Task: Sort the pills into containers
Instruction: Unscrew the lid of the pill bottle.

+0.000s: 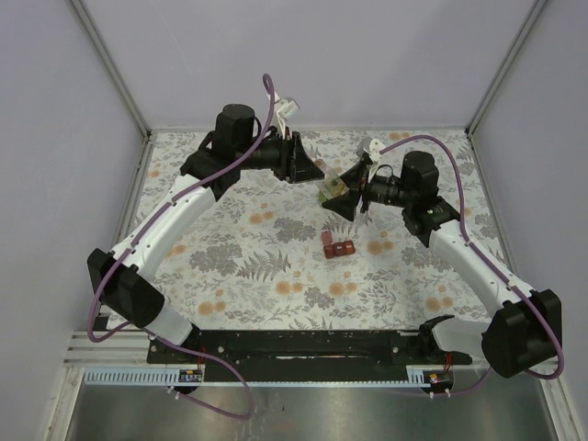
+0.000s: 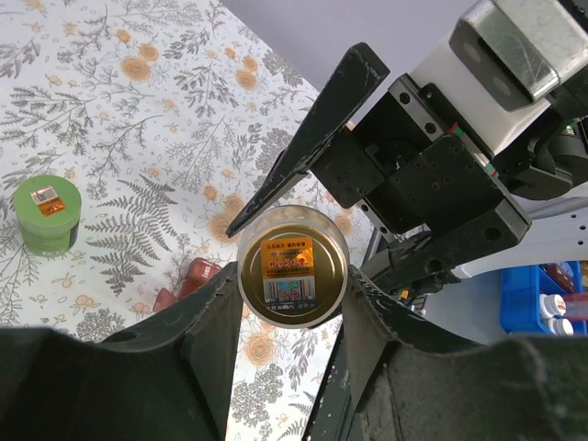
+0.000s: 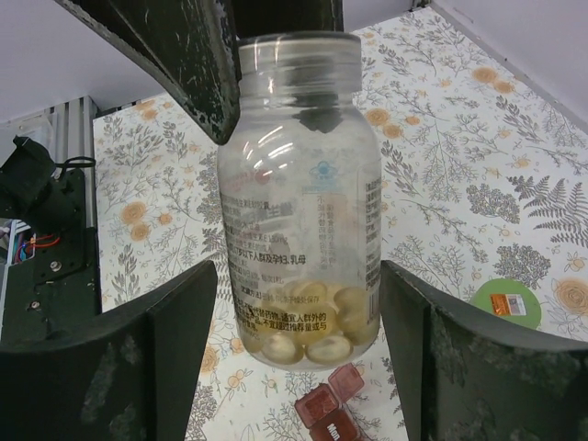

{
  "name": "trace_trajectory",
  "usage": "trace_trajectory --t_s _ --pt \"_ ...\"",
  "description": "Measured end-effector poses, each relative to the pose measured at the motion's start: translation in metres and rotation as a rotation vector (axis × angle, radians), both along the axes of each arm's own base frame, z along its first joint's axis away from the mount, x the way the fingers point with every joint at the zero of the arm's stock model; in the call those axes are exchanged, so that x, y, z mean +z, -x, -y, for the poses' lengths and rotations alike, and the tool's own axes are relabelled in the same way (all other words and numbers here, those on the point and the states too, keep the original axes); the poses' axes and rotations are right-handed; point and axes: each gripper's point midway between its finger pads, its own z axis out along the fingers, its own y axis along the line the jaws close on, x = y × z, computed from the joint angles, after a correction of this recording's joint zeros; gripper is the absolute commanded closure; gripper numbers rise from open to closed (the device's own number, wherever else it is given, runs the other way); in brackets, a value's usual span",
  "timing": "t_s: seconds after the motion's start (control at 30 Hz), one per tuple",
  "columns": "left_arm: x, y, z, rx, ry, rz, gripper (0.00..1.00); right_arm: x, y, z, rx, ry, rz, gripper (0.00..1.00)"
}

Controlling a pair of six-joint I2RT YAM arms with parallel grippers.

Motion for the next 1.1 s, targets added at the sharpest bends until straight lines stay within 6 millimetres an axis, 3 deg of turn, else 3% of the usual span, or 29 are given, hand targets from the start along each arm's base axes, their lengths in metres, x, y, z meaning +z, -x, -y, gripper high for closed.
trace_trajectory --t_s 0.17,0.63,0.77,0.87,0.97,1.1 --pt "-0.0064 0.0017 0.0005 -0.003 -0.002 -0.026 1.0 -0.0001 0.0001 -0.0001 0.0 -0.001 -0.003 0.21" --pt "-0.0031 0.0059 0.002 -0.016 0.025 -0.035 1.0 -0.0027 0.0016 -0.0031 0.011 -0.001 -0.017 0.4" --pt "-0.0042 0.0063 0.0025 -0.02 0.031 -0.042 1.0 -0.0031 0.0026 -0.0036 0.017 -0.001 -0.019 0.56" --pt "-0.0039 0.0064 0.0025 -0.02 0.033 -0.043 0.99 -0.003 0.003 -0.0038 0.019 -0.001 -0.019 0.8" --pt "-0.0039 0.007 0.0026 -0.023 0.033 -0.044 0.71 -0.0033 0.004 -0.0039 0.024 0.0 -0.023 0.97" --pt "-0.0054 0.008 0.0023 -0.027 0.028 -0.045 0.41 -0.0045 0.0058 -0.0038 0.03 0.005 -0.034 1.0"
